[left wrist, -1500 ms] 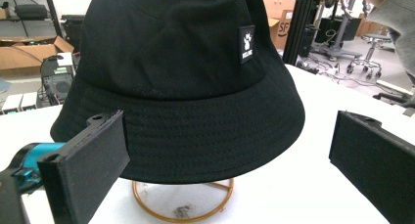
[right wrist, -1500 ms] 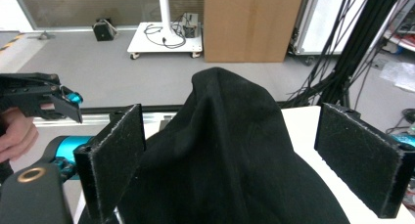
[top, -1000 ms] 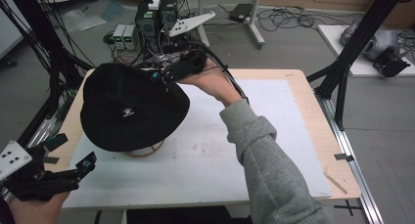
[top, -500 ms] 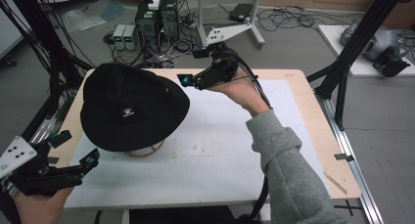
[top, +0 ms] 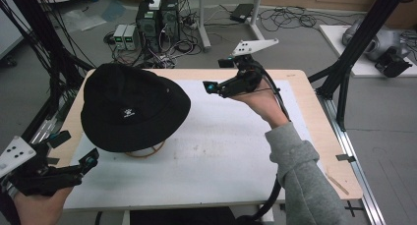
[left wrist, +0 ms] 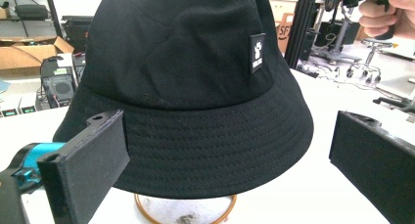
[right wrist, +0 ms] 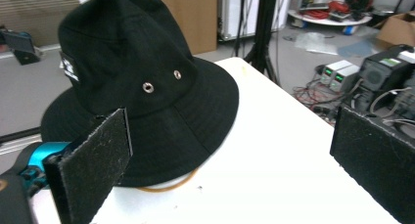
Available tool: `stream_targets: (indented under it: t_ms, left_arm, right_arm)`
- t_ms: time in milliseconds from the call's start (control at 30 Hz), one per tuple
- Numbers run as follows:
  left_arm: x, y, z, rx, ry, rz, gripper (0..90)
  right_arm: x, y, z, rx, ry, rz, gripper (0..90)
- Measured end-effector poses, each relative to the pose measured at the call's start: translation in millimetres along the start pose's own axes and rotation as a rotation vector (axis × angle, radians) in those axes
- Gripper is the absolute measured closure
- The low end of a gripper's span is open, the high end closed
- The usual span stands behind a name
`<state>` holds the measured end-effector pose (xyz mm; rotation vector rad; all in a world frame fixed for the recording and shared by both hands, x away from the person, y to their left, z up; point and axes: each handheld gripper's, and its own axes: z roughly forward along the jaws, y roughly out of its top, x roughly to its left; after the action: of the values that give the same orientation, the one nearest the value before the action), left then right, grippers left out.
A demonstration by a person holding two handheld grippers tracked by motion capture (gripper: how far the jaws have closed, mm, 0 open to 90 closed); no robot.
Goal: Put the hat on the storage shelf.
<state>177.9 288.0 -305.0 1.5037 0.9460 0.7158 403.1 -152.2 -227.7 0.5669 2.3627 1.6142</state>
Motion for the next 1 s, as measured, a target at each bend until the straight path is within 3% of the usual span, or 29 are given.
stream_targets:
  t_ms: [200, 367, 533, 667, 767, 1000]
  left_arm:
    - [0.3, 0.2, 1.1, 0.001, -0.001, 0.002, 1.7]
    - [-0.6, 0.0, 3.9, 0.005, -0.005, 0.002, 1.7]
    - [-1.3, -0.5, 7.0, 0.008, -0.008, 0.003, 1.7]
    - [-1.4, -1.0, 9.3, 0.015, -0.009, 0.005, 1.7]
    - [-1.4, -1.1, 10.4, 0.017, -0.011, 0.006, 1.7]
    - [-1.1, -1.1, 11.9, 0.016, -0.011, 0.004, 1.7]
  right_arm:
    - [1.8, -12.9, -17.6, -0.032, -0.059, -0.012, 1.0]
    - [2.4, -28.9, -29.4, -0.029, -0.11, -0.01, 1.1]
    - [-0.5, -52.4, -41.6, -0.029, -0.169, 0.027, 1.0]
    - [-0.3, -67.6, -53.5, -0.039, -0.245, 0.054, 1.0]
    - [-0.4, -77.7, -61.7, -0.058, -0.264, 0.076, 1.0]
    - [4.2, -94.2, -72.6, -0.059, -0.291, 0.07, 1.0]
